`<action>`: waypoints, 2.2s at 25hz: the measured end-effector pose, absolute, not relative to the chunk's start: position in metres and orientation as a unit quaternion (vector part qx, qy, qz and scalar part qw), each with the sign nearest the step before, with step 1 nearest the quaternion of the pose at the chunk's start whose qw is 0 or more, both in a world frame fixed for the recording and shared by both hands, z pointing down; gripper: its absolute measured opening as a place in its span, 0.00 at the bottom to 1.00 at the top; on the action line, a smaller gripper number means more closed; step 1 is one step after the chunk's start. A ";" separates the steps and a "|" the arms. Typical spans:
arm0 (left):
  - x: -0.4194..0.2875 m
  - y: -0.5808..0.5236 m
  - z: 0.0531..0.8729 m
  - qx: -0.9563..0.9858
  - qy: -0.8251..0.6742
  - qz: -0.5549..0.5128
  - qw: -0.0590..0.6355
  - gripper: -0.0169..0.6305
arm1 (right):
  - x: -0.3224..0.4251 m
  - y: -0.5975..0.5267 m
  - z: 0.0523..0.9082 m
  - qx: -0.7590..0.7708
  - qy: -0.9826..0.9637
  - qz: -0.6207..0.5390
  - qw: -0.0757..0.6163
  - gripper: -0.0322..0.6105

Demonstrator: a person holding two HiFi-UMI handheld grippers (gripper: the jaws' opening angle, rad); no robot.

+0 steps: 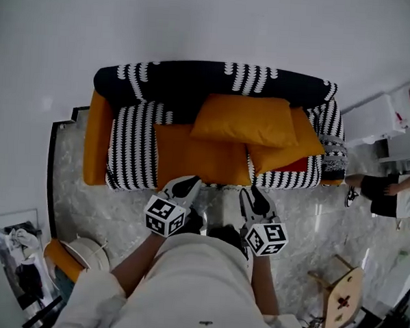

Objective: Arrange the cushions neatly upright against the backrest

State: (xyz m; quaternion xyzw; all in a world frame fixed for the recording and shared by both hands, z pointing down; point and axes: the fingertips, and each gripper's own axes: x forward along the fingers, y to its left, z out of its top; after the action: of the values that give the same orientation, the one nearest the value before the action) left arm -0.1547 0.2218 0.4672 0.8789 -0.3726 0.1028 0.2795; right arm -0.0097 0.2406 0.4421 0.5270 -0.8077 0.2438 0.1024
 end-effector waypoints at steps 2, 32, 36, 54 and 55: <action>-0.169 0.210 0.478 0.873 -0.376 0.109 0.290 0.05 | -0.011 0.234 0.446 0.534 -0.800 0.246 0.117 0.22; -0.118 0.040 0.651 0.688 -0.488 0.214 0.492 0.38 | 0.267 0.019 0.609 0.568 -0.696 0.319 0.303 0.47; -0.133 0.029 0.694 0.656 -0.501 0.247 0.508 0.43 | 0.277 0.004 0.631 0.557 -0.690 0.328 0.325 0.49; -0.145 -0.004 0.821 0.631 -0.466 0.381 0.489 0.45 | 0.271 0.005 0.714 0.490 -0.689 0.328 0.420 0.53; -0.142 -0.006 0.818 0.633 -0.465 0.386 0.484 0.41 | 0.272 0.005 0.713 0.489 -0.691 0.326 0.421 0.53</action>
State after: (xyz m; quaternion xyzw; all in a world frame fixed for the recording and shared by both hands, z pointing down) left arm -0.1423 -0.0061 0.8178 0.6328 -0.4652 0.3860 0.4839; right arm 0.2718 0.0051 0.7131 0.4891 -0.6909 0.3255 0.4213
